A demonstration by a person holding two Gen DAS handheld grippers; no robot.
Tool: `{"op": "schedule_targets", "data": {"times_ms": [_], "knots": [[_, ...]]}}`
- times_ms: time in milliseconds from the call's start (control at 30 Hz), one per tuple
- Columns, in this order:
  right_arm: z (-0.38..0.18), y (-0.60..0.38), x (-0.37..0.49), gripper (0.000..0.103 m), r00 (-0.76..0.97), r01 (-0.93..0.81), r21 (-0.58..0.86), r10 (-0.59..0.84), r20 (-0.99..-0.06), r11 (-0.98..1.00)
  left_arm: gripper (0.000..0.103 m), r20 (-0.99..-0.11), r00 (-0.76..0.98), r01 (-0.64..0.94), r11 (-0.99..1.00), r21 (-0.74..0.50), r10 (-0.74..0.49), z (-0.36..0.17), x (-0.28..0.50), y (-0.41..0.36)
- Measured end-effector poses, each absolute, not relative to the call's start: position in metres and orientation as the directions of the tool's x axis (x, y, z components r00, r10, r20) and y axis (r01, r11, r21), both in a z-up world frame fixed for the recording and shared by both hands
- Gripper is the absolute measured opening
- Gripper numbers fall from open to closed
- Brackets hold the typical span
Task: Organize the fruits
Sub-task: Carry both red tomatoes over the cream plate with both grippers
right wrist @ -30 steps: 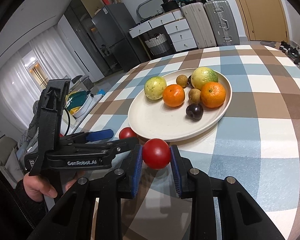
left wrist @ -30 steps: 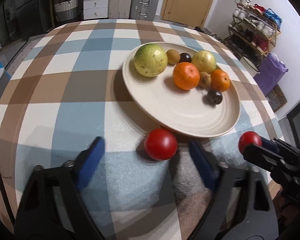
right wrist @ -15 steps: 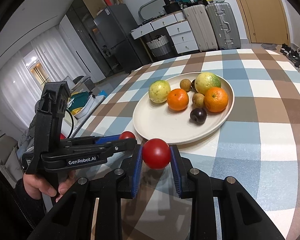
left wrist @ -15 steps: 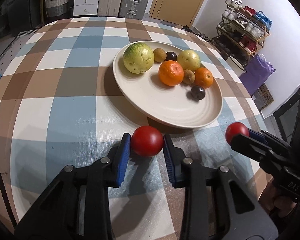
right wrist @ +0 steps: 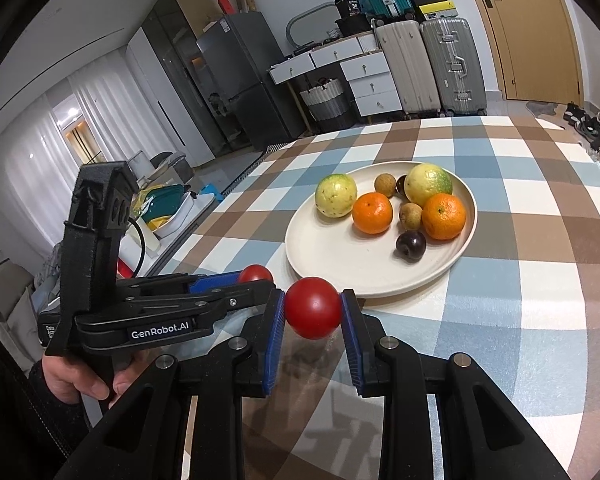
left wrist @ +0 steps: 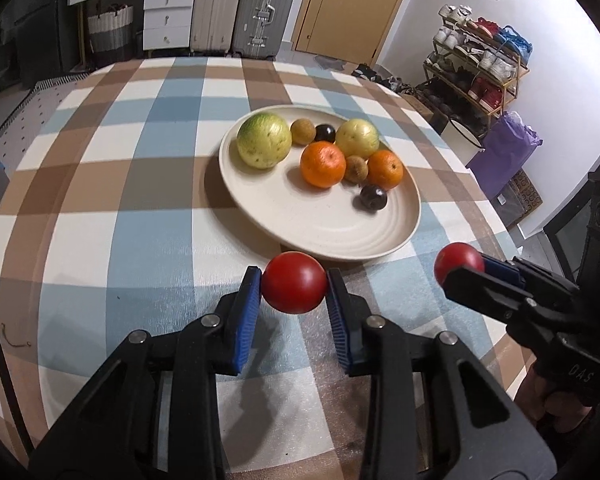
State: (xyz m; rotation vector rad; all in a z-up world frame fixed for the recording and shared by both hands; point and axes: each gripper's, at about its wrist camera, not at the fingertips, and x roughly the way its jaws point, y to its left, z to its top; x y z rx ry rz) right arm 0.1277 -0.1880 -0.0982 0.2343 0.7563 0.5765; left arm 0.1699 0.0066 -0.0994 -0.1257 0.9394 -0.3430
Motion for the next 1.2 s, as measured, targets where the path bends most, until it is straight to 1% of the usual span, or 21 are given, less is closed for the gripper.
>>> {"op": "schedule_targets", "data": {"times_ms": [300,633,1200], "knots": [[-0.088,-0.188,0.131,0.028,0.596,-0.416,0.392,0.572,-0.564,0.82,0.03,-0.755,0.557,0.24,0.937,-0.254,-0.347,-0.083,0.18,0.003],[-0.085,-0.187,0.151,0.028,0.594,-0.411,0.399,0.572,-0.565,0.82,0.03,-0.758,0.558,0.238,0.94,-0.243,-0.337,-0.077,0.204,-0.003],[-0.093,-0.189,0.191,0.028,0.572,-0.37,0.426,0.564,-0.596,0.826,0.03,-0.78,0.526,0.233,0.939,-0.251,-0.339,-0.087,0.244,-0.017]]}}
